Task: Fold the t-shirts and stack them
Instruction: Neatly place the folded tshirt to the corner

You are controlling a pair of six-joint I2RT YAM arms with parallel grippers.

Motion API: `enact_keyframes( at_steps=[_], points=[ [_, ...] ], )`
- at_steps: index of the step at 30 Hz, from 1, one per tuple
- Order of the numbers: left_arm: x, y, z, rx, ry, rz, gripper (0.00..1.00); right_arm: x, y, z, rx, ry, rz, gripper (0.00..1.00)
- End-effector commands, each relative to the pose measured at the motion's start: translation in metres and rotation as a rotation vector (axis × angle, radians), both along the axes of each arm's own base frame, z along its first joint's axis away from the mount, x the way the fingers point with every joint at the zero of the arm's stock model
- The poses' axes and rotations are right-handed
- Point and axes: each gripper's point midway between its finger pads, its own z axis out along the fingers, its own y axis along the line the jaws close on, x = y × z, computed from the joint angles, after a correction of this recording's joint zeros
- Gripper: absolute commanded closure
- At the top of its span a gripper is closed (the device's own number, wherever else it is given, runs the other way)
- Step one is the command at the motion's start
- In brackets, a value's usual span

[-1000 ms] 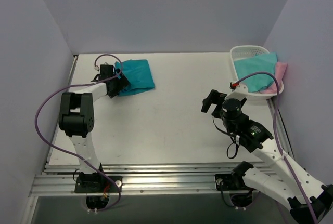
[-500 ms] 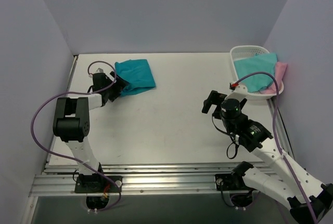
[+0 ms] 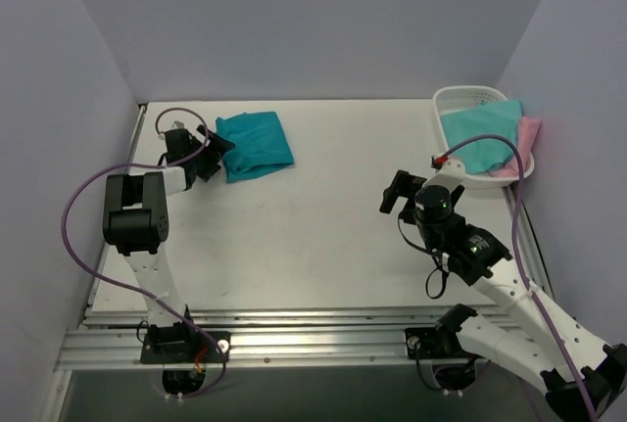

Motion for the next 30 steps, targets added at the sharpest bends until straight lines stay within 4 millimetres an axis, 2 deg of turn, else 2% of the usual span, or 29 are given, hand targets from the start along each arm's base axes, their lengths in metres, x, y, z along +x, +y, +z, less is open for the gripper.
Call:
enact_keyframes(
  at_steps=[1, 3, 6, 8, 9, 11, 12, 14, 15, 17, 19, 20, 22, 23, 25, 26, 27, 30],
  points=[
    [0.007, -0.001, -0.023, 0.007, 0.068, 0.001, 0.0, 0.003, -0.001, 0.012, 0.002, -0.028, -0.018, 0.03],
    [0.012, -0.002, -0.024, 0.012, 0.066, -0.002, 0.0, 0.003, -0.001, 0.013, 0.003, -0.03, -0.02, 0.03],
    [0.015, -0.004, -0.036, 0.017, 0.088, -0.007, 0.16, 0.003, -0.002, 0.014, 0.005, -0.034, -0.024, 0.03],
    [0.015, -0.006, -0.04, 0.015, 0.097, -0.013, 0.31, 0.003, -0.002, 0.014, 0.005, -0.034, -0.024, 0.03],
    [0.017, -0.005, -0.042, 0.015, 0.1, -0.015, 0.47, 0.003, -0.002, 0.013, 0.003, -0.032, -0.028, 0.03],
    [0.017, -0.006, -0.046, 0.015, 0.105, -0.019, 0.6, 0.003, -0.002, 0.013, 0.005, -0.033, -0.026, 0.03],
    [0.017, -0.007, -0.049, 0.018, 0.111, -0.021, 0.75, 0.003, -0.002, 0.013, 0.004, -0.032, -0.026, 0.03],
    [0.02, -0.006, -0.049, 0.021, 0.118, -0.021, 0.84, 0.003, -0.001, 0.013, 0.004, -0.032, -0.025, 0.03],
    [0.02, -0.007, -0.052, 0.024, 0.124, -0.022, 0.93, 0.003, -0.002, 0.013, 0.003, -0.032, -0.026, 0.03],
    [0.029, -0.006, -0.046, 0.031, 0.11, -0.022, 0.95, 0.003, -0.002, 0.013, 0.003, -0.032, -0.026, 0.03],
    [0.031, -0.003, -0.049, 0.046, 0.138, -0.024, 0.98, 0.003, -0.002, 0.012, 0.002, -0.03, -0.028, 0.03],
    [0.044, -0.002, -0.034, 0.058, 0.099, -0.031, 0.98, 0.002, -0.003, 0.013, 0.003, -0.032, -0.028, 0.03],
    [0.047, 0.001, -0.033, 0.058, 0.141, -0.028, 0.98, 0.002, -0.003, 0.013, 0.004, -0.033, -0.029, 0.03],
    [0.058, 0.0, -0.014, 0.042, 0.11, -0.042, 0.98, 0.002, -0.004, 0.013, 0.003, -0.032, -0.031, 0.03],
    [0.063, 0.008, -0.006, 0.057, 0.13, -0.037, 0.98, 0.001, -0.004, 0.013, 0.004, -0.034, -0.033, 0.03],
    [0.077, 0.012, 0.016, 0.076, 0.087, -0.035, 0.98, 0.001, -0.005, 0.014, 0.005, -0.037, -0.034, 0.03],
    [0.078, 0.017, 0.017, 0.083, 0.107, -0.031, 0.98, 0.001, -0.005, 0.015, 0.007, -0.041, -0.035, 0.03],
    [0.09, 0.042, 0.04, 0.128, 0.099, -0.002, 0.98, -0.001, -0.007, 0.016, 0.007, -0.043, -0.037, 0.03]
  ],
)
